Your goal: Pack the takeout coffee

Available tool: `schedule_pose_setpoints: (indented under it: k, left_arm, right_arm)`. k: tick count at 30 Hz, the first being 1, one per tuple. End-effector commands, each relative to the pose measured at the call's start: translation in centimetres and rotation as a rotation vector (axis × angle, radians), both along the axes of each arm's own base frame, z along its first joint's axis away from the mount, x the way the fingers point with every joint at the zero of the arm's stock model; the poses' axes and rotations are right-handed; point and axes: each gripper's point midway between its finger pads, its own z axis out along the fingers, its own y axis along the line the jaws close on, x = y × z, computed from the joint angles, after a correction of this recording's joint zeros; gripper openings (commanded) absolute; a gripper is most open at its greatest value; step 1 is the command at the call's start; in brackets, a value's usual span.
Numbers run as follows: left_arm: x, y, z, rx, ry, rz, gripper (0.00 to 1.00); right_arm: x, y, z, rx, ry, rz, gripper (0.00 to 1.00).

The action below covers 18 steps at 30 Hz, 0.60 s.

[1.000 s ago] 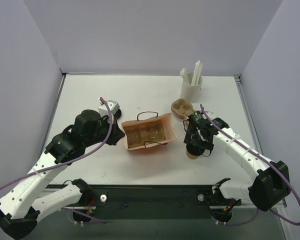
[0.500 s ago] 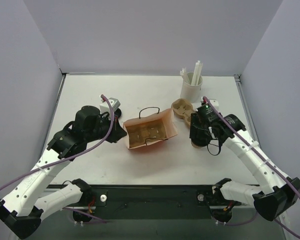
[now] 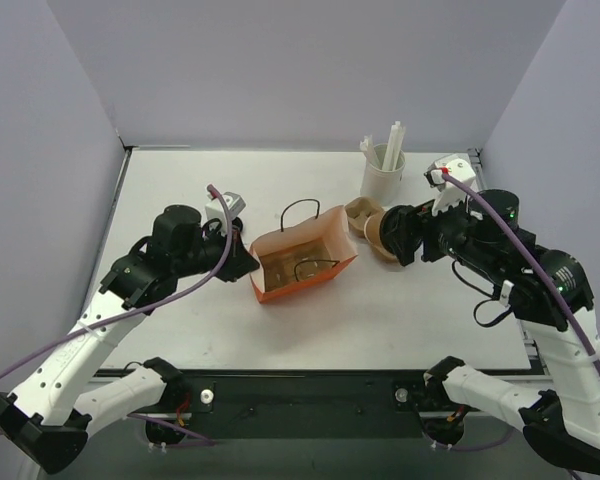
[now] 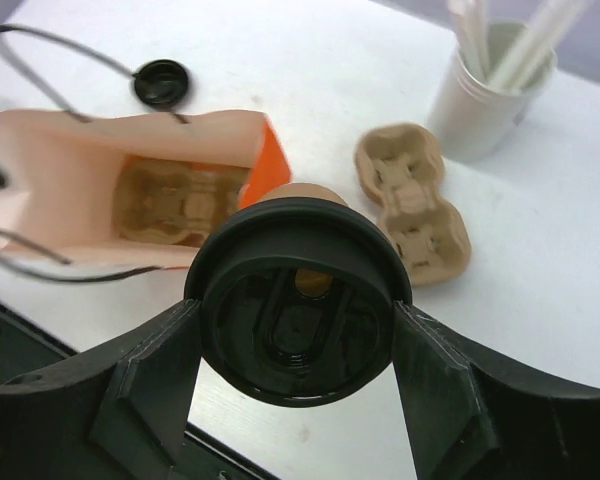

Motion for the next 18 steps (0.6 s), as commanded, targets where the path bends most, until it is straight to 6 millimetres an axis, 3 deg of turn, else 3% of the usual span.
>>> schedule_pose_setpoints:
  k: [1, 9, 14, 18]
  left_arm:
    - [0.9, -0.9, 3.4, -0.041, -0.115, -0.076, 0.0]
    - [0.2, -1.1, 3.5, -0.049, -0.165, -0.175, 0.0]
    - [0.3, -1.0, 2.9, -0.039, -0.201, -0.2, 0.0]
    - [0.8, -0.7, 3.2, -0.031, -0.239, -0.195, 0.0]
  right_arm:
    - [-1.6, 3.8, 3.3, 0.031, -0.144, 0.313, 0.5]
    - [-1.9, 8.5, 2.6, 0.009, -0.162, 0.534, 0.5]
    - [-2.8, 11.9, -0.1, -0.108, -0.146, 0.661, 0.49]
    - [-3.6, 13.1, -3.1, -0.248, -0.151, 0.707, 0.48]
